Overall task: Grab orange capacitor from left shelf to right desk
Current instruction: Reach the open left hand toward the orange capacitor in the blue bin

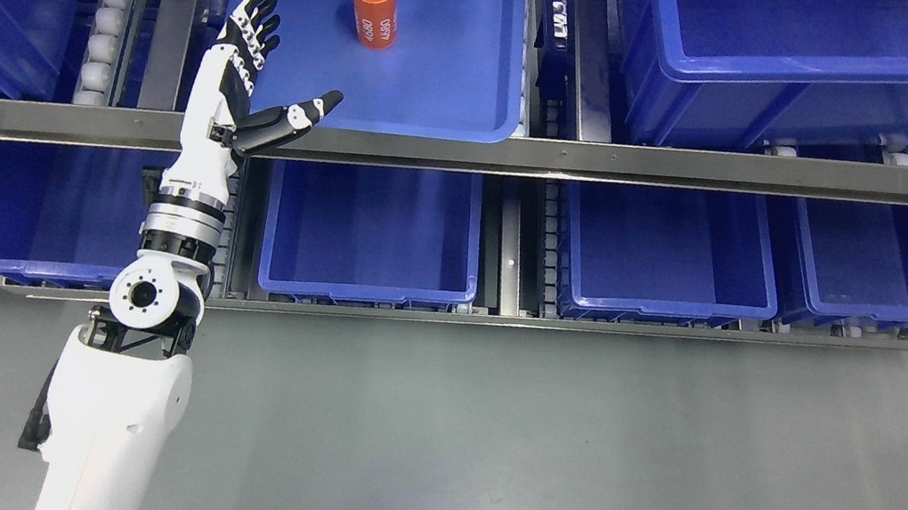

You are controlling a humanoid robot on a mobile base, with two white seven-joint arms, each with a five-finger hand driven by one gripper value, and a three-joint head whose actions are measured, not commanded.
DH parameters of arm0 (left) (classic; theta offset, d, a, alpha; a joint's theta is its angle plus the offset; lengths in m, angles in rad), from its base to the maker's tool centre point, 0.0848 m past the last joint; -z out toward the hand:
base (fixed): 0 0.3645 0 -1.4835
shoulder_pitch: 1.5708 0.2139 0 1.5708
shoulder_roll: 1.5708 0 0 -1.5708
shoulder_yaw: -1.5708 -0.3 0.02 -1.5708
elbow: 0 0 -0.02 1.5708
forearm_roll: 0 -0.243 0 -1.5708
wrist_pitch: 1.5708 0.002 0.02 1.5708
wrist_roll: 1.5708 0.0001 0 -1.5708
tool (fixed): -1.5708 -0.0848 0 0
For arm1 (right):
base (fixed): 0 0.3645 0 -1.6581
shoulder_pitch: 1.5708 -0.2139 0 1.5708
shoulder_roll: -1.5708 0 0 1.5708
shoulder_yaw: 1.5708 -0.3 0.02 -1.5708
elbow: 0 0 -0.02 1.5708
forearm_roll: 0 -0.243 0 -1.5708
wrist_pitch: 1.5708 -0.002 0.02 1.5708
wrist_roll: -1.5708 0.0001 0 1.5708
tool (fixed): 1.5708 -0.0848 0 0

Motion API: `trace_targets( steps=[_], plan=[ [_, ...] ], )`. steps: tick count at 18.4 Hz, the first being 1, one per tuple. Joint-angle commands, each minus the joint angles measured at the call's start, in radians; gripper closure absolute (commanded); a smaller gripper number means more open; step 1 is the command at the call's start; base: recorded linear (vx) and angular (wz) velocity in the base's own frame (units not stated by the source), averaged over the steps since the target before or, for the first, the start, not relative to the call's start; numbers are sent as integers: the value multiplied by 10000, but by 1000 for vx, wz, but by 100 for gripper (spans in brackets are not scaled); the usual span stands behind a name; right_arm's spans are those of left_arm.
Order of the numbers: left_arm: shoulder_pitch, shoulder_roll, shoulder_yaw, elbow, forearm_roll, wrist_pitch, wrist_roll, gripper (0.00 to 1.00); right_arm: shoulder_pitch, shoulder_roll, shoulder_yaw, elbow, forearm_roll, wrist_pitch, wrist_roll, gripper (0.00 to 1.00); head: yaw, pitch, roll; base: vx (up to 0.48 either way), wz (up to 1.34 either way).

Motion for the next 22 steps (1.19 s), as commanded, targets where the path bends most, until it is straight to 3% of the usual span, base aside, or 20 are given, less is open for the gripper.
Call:
trace_targets(
  steps=[1, 7, 12, 17, 22],
  plan=[
    [-45, 174, -62, 51, 3, -47, -22, 0, 138, -175, -107, -337, 0, -7, -8, 0, 0, 0, 0, 13, -5],
    [-1024, 366, 15, 968, -58, 45, -252, 0, 138, -175, -107, -337, 0, -7, -8, 0, 0, 0, 0, 7, 0],
    [-3048, 905, -153, 4095, -670, 76, -283, 0, 138, -175, -107, -337, 0, -7, -8, 0, 0, 0, 0, 0, 0],
    [-4400, 461, -1593, 6567, -871, 107, -741, 0, 138, -175, -107, -337, 0, -7, -8, 0, 0, 0, 0, 0, 0],
    [-5735, 322, -1826, 9314, -1117, -1, -850, 0, 138, -175, -107, -337, 0, -7, -8, 0, 0, 0, 0, 0, 0]
  ],
)
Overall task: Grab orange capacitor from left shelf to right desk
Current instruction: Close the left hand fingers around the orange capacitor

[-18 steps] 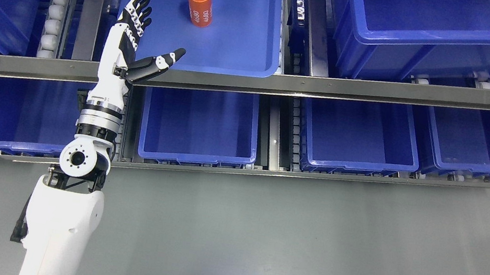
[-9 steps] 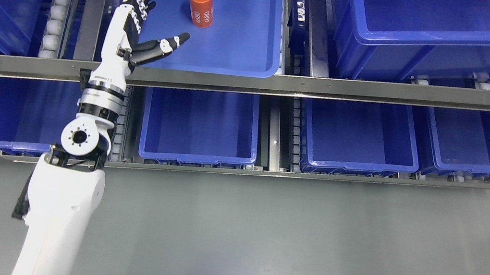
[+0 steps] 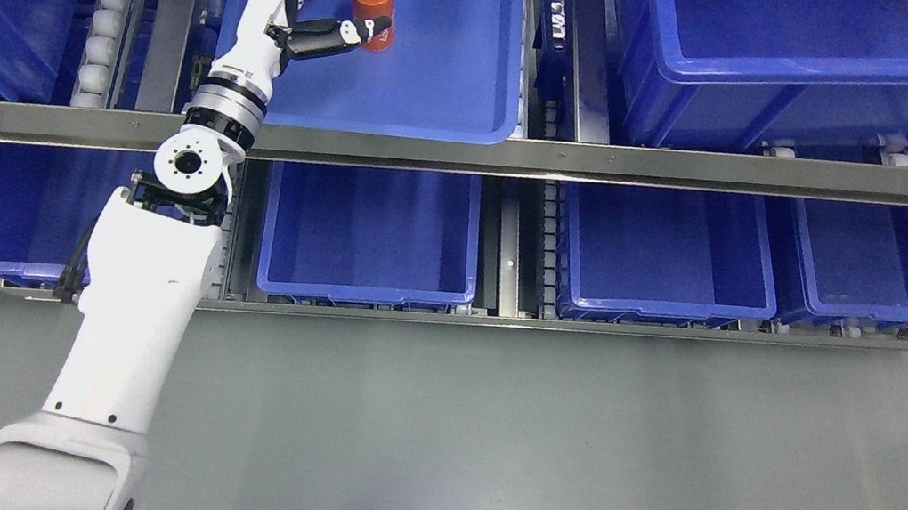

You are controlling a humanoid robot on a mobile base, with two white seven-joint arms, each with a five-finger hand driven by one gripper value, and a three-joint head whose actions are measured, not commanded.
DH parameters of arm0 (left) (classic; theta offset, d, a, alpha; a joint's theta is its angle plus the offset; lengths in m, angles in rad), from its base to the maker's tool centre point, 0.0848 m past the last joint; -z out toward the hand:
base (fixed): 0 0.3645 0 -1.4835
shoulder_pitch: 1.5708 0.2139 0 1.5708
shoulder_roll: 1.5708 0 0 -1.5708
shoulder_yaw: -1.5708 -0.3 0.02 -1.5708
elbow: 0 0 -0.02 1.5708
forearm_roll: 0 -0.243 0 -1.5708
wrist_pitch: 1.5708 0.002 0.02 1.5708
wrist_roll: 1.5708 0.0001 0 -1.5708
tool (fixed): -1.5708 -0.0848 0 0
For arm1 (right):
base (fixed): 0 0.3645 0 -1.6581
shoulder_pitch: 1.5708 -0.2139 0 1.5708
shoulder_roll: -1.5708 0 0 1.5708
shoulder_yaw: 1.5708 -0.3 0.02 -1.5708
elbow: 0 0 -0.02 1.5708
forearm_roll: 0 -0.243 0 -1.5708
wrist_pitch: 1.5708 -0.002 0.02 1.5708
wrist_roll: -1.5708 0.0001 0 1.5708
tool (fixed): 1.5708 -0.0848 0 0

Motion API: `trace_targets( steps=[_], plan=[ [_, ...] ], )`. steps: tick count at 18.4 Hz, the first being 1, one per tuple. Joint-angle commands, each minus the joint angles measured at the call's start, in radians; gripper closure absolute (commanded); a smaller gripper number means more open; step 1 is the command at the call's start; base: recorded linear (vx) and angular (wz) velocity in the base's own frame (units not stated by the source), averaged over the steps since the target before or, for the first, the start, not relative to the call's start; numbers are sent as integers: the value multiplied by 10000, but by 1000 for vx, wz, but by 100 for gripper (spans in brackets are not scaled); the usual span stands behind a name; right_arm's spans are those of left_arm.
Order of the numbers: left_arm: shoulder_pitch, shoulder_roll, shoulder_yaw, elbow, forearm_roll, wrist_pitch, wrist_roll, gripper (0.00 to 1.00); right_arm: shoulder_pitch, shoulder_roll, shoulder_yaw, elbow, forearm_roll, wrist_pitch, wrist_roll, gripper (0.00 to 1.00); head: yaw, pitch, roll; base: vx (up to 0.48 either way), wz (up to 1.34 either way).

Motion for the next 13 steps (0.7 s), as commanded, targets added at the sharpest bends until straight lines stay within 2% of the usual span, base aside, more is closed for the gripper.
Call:
trace_targets(
  steps=[1, 5, 9, 11, 13],
  plan=[
    [-1404, -7, -929, 4527, -301, -124, -53, 0, 138, -175, -107, -337, 0, -7, -49, 0, 0, 0, 0, 0, 0],
    [-1465, 8, -883, 4848, -501, -124, -37, 1, 138, -175, -107, -337, 0, -7, -49, 0, 0, 0, 0, 0, 0],
    [-1710, 39, -852, 5065, -501, -155, -37, 6, 138, -175, -107, -337, 0, -7, -49, 0, 0, 0, 0, 0, 0],
    [-1757, 39, -791, 5080, -501, -246, -37, 14, 138, -175, -107, -337, 0, -7, -49, 0, 0, 0, 0, 0, 0],
    [-1757, 23, -669, 5080, -485, -720, -37, 28, 138, -175, -107, -337, 0, -7, -49, 0, 0, 0, 0, 0, 0]
  ],
)
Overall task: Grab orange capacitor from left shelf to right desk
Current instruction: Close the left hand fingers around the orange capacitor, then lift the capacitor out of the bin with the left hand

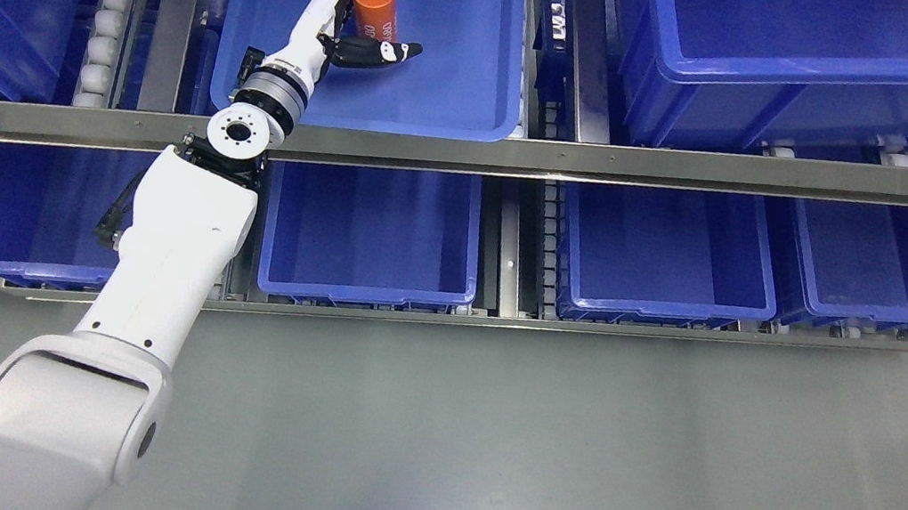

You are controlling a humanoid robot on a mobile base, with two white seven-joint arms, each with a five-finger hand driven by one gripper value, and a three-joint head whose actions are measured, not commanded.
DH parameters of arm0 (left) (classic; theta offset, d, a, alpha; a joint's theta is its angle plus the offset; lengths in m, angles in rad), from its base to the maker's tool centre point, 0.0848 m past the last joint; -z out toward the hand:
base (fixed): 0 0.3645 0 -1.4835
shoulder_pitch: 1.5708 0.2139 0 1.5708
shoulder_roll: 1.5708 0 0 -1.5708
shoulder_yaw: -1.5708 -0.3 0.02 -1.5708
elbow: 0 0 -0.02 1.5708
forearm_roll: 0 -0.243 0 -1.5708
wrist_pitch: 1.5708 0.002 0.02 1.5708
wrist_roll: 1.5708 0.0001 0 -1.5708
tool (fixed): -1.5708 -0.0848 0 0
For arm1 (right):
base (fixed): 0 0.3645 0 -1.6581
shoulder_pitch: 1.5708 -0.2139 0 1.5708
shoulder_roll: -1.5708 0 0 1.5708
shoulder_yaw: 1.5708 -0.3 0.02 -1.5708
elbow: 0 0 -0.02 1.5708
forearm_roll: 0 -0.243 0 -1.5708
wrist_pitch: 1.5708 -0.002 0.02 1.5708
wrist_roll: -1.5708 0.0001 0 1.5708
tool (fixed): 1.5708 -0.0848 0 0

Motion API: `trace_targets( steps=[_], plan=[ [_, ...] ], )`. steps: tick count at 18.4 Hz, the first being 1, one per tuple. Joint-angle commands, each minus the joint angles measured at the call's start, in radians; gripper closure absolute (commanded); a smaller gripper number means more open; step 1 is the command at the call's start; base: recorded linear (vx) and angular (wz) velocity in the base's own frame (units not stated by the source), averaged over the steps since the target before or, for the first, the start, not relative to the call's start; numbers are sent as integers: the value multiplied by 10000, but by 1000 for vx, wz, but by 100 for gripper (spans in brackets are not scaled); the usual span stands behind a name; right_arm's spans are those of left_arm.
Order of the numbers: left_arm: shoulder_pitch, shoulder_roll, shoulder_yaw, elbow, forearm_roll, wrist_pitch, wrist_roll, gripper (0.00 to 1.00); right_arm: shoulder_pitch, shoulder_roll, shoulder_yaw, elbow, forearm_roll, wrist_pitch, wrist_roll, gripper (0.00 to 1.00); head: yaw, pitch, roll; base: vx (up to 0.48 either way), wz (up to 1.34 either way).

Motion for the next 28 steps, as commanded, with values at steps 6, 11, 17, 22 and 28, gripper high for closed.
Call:
trace_targets(
  steps=[6, 11, 17, 22, 28],
  plan=[
    [-357, -83, 585, 1559, 20, -855, -24, 50, 139, -175, -107, -337, 0, -8, 6, 0, 0, 0, 0, 0, 0],
    [-465, -83, 1367, 1544, 50, -1500, -40, 79, 139, -175, -107, -337, 0, -8, 6, 0, 0, 0, 0, 0, 0],
    [-588, -83, 1721, 1285, 525, -2313, -55, 99, 139, -175, -107, -337, 0, -8, 6, 0, 0, 0, 0, 0, 0],
    [-726, -83, 1706, -232, 1261, -2360, -70, 100, 139, -175, -107, -337, 0, -8, 6, 0, 0, 0, 0, 0, 0],
    [436, -83, 1247, -3649, 1508, -2941, -86, 99, 139, -175, -107, -337, 0, -8, 6, 0, 0, 0, 0, 0, 0]
  ],
)
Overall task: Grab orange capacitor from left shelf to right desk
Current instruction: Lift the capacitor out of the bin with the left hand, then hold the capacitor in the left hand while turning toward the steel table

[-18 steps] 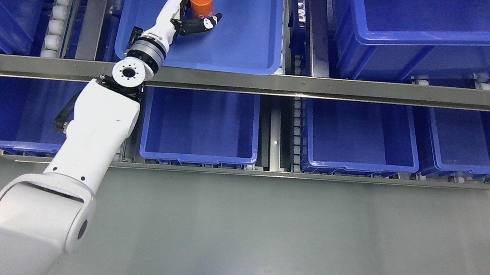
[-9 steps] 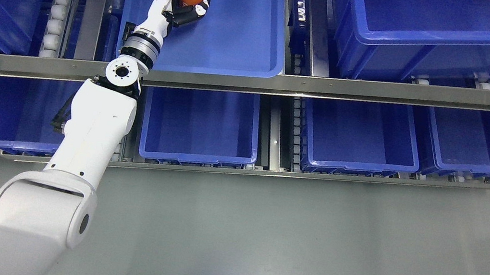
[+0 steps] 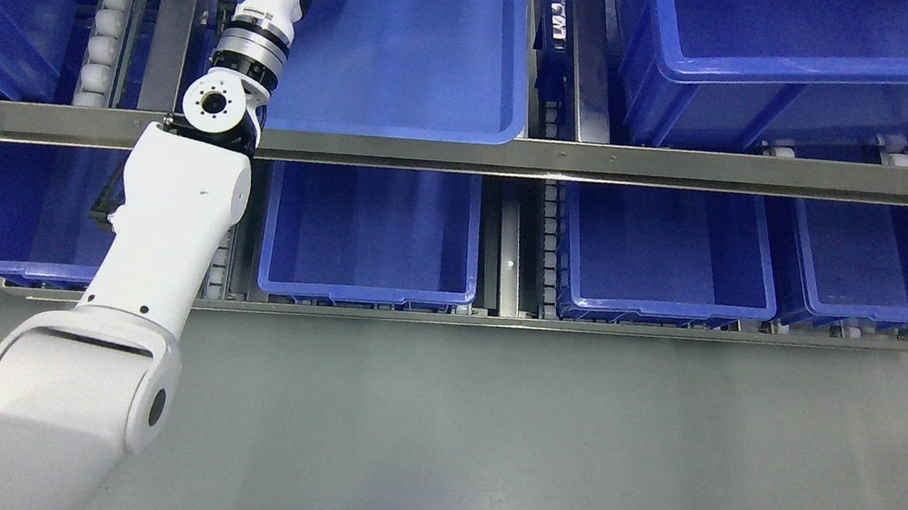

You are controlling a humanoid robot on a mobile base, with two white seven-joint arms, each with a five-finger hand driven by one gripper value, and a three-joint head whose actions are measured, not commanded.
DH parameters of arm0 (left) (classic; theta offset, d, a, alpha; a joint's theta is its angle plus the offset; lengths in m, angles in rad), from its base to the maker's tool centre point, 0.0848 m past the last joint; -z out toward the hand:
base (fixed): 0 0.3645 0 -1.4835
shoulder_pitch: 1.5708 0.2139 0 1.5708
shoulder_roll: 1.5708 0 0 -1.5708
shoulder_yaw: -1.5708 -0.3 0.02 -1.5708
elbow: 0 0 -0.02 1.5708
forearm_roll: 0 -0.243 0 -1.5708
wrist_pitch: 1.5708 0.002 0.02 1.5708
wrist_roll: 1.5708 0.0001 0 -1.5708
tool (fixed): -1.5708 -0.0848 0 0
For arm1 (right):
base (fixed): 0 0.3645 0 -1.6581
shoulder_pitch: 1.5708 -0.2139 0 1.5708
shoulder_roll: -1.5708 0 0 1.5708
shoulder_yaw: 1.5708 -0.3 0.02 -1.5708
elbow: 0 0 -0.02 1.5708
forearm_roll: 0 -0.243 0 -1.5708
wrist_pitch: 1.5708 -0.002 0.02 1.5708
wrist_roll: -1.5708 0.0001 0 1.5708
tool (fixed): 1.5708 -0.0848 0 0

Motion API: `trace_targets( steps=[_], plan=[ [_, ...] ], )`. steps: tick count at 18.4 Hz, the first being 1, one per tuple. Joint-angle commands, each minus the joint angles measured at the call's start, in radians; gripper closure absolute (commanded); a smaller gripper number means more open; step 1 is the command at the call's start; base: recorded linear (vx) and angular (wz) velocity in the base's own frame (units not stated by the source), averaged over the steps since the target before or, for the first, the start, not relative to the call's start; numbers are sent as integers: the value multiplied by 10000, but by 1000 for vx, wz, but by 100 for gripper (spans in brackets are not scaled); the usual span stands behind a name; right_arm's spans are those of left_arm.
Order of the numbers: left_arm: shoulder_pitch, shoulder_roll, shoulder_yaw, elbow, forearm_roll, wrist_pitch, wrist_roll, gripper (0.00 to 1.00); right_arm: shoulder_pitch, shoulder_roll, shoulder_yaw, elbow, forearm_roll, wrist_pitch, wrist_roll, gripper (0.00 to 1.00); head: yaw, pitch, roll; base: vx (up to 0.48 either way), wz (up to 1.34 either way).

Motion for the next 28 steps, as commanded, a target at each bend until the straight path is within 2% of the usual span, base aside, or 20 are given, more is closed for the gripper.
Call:
trace_targets(
  steps=[1, 5, 8, 11, 16, 28],
  plan=[
    [1210, 155, -76, -4041, 314, -467, 3, 99, 138, -175, -108, -337, 0, -7, 12, 0, 0, 0, 0, 0, 0],
    [2989, 155, -122, -6741, 314, -575, 18, 99, 138, -175, -108, -337, 0, -7, 12, 0, 0, 0, 0, 0, 0],
    [4201, 155, -138, -7894, 314, -1003, 3, 99, 138, -175, -108, -337, 0, -7, 12, 0, 0, 0, 0, -3, -56],
    [4909, 155, -122, -8203, 314, -1387, 3, 99, 138, -175, -108, -337, 0, -7, 12, 0, 0, 0, 0, -34, -288],
    [5002, 155, -46, -8618, 314, -1894, 3, 99, 138, -175, -108, -337, 0, -7, 12, 0, 0, 0, 0, -80, -466],
    [4956, 155, -229, -8633, 314, -1987, 3, 98, 138, -175, -108, -337, 0, -7, 12, 0, 0, 0, 0, -59, -790]
  ],
)
